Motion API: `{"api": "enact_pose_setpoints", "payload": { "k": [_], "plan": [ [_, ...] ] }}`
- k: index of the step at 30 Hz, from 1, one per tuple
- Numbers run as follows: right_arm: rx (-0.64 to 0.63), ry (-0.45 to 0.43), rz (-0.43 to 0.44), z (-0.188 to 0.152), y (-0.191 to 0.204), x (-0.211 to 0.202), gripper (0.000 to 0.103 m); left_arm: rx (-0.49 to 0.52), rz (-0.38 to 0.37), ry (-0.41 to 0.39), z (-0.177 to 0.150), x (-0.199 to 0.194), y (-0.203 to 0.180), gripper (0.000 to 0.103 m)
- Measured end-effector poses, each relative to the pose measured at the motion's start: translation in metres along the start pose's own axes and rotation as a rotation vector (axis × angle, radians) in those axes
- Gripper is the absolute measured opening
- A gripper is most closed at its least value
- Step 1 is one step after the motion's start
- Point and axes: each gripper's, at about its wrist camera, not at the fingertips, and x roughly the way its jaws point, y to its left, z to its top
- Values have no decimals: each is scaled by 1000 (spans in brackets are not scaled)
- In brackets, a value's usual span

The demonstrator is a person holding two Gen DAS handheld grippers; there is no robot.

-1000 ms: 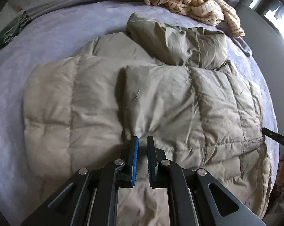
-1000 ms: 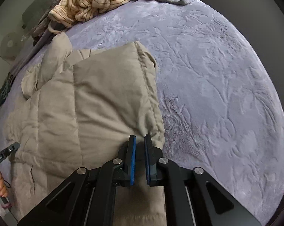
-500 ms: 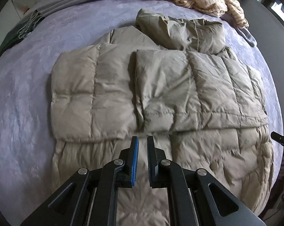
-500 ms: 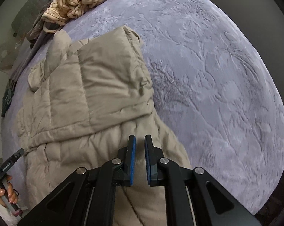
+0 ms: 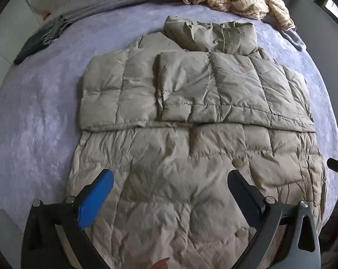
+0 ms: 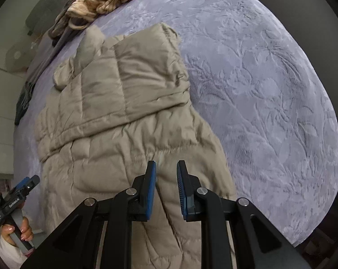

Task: Fold large clothes
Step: 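Move both open tools to the coat's hem and grasp it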

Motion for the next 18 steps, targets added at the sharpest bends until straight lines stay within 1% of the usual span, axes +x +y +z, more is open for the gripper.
{"api": "enact_pose_setpoints", "payload": {
  "k": [1,2,3,5,6,7,9,11,15,17,18],
  "plan": [
    [-5,6,3,-2,1,0,35,-7,0,-2,-3,-2,-2,102],
    [-11,13,11,-4,1,-1,41,-14,-3,-2,-7,-4,-3,102],
    [-18,19,22,-7,1,-1,49,-23,-10,4,-11,-4,-4,102],
    [-27,26,37,-9,0,-3,52,-46,-18,24,-20,-7,-6,102],
    [-32,31,52,-11,0,-4,55,-48,-35,38,-22,-8,-3,102],
    [-34,34,63,-13,1,-5,62,-53,-38,47,-26,-11,-2,102],
    [-42,37,108,-18,2,-9,70,-67,-25,48,-35,-16,-2,102],
    [-49,42,135,-23,6,-11,79,-77,-30,54,-43,-20,1,102],
    [-45,45,177,-36,13,-14,80,-71,-34,51,-55,-24,9,102],
    [-30,46,187,-42,14,-13,85,-65,-38,44,-60,-25,16,102],
    [-22,49,191,-46,15,-12,91,-65,-44,45,-63,-24,20,102]
  ]
}}
